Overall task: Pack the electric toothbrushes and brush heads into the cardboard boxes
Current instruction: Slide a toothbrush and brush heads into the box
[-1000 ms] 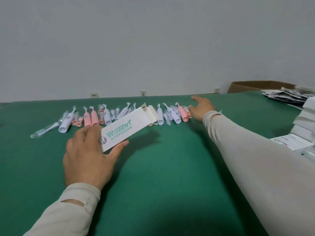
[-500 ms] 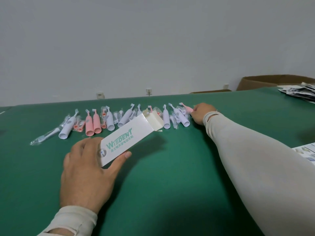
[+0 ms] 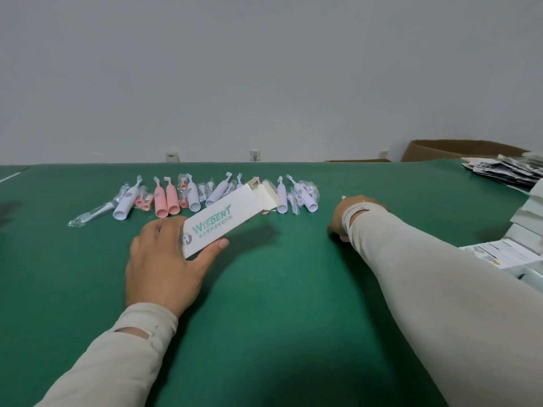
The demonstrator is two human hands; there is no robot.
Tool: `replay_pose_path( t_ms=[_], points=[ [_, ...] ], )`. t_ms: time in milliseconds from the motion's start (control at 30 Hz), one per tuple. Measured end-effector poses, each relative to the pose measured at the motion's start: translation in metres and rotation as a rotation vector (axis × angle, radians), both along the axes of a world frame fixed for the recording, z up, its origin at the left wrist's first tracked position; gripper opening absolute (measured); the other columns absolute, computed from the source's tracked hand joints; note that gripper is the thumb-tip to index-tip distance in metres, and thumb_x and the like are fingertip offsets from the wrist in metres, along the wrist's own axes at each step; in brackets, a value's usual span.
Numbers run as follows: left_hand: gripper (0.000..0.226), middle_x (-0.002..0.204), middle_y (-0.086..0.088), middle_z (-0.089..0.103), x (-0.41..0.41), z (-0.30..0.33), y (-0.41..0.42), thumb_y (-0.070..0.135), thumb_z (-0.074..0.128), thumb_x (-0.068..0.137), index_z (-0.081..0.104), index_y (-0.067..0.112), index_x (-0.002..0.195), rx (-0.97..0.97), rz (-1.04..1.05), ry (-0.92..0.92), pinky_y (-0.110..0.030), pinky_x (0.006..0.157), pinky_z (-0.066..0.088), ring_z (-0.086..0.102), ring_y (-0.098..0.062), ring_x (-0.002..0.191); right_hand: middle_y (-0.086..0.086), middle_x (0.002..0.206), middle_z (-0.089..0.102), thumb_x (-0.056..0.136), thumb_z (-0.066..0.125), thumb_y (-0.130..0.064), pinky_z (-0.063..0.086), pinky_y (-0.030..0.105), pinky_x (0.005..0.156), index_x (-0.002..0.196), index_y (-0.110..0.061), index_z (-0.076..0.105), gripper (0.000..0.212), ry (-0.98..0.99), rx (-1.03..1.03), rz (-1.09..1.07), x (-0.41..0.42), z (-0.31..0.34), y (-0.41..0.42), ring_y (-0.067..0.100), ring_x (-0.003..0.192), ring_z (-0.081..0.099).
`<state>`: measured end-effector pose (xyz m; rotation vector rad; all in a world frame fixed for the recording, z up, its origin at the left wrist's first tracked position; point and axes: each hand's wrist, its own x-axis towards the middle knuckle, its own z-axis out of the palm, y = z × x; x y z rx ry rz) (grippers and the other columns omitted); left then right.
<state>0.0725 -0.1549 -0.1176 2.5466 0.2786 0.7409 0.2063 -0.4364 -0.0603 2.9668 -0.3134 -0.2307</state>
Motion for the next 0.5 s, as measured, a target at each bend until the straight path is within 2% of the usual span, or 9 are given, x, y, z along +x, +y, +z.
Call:
replay_pose_path(
  t_ms=[67,133,200,267,333,367,433,500],
  points=[
    [0.068,0.121,-0.009,0.056,-0.003,0.003,-0.001,0.077,0.052,0.076,0.055,0.022,0.116,0.001,-0.002,-0.006,-0.042,0.09,0.039,0.048,-0.032,0.11,-0.001,0.084,0.066,0.086,0.064,-0.037,0.048,0.026,0.063,0.076,-0.017,0.069,0.022,0.069,0.009,0.085,-0.036,0.002,0.01,0.019,0.063,0.057],
    [0.069,0.122,-0.011,0.057,-0.006,0.005,-0.001,0.075,0.054,0.077,0.055,0.02,0.119,0.004,-0.006,-0.009,-0.042,0.09,0.039,0.048,-0.034,0.111,0.002,0.077,0.068,0.084,0.065,-0.035,0.054,0.028,0.071,0.076,-0.015,0.07,0.022,0.087,0.039,0.172,-0.071,0.002,0.025,0.02,0.066,0.061],
    [0.069,0.121,-0.01,0.057,-0.01,0.008,0.0,0.074,0.055,0.077,0.057,0.02,0.12,-0.008,-0.003,-0.009,-0.04,0.088,0.038,0.048,-0.033,0.11,0.001,0.075,0.068,0.083,0.061,-0.038,0.052,0.028,0.067,0.076,-0.015,0.067,0.025,0.055,0.095,0.237,-0.105,-0.001,0.044,0.019,0.065,0.062],
    [0.065,0.118,-0.009,0.059,-0.018,0.01,0.002,0.072,0.057,0.077,0.059,0.021,0.117,-0.061,0.0,-0.029,-0.04,0.087,0.039,0.05,-0.033,0.108,-0.003,0.072,0.061,0.083,0.055,-0.048,0.043,0.025,0.056,0.072,-0.019,0.055,0.031,-0.043,0.13,0.247,-0.129,-0.007,0.063,0.016,0.061,0.056],
    [0.054,0.107,-0.008,0.062,-0.027,0.011,0.006,0.069,0.061,0.077,0.061,0.024,0.106,-0.135,0.002,-0.088,-0.043,0.087,0.046,0.054,-0.034,0.101,-0.003,0.075,0.057,0.084,0.052,-0.054,0.035,0.025,0.052,0.075,-0.021,0.05,0.034,-0.138,0.172,0.268,-0.141,-0.016,0.074,0.016,0.061,0.053],
    [0.047,0.101,-0.006,0.063,-0.031,0.01,0.008,0.067,0.064,0.077,0.061,0.026,0.099,-0.167,-0.001,-0.125,-0.046,0.086,0.048,0.056,-0.034,0.098,-0.002,0.079,0.058,0.084,0.052,-0.055,0.037,0.026,0.054,0.079,-0.02,0.053,0.035,-0.173,0.26,0.263,-0.144,-0.022,0.075,0.019,0.065,0.055],
    [0.041,0.097,-0.003,0.064,-0.036,0.007,0.013,0.065,0.067,0.077,0.06,0.028,0.095,-0.206,-0.002,-0.169,-0.048,0.087,0.05,0.057,-0.033,0.097,0.001,0.082,0.064,0.079,0.059,-0.053,0.047,0.027,0.059,0.08,-0.013,0.062,0.041,-0.217,0.614,0.22,-0.146,-0.027,0.07,0.023,0.07,0.061],
    [0.044,0.099,-0.003,0.064,-0.036,0.004,0.015,0.066,0.067,0.076,0.061,0.028,0.097,-0.219,0.005,-0.163,-0.048,0.088,0.05,0.057,-0.031,0.098,-0.002,0.062,0.063,0.074,0.065,-0.046,0.044,0.018,0.049,0.069,-0.007,0.065,0.039,-0.242,1.091,0.165,-0.144,-0.026,0.059,0.013,0.052,0.057]
  ],
)
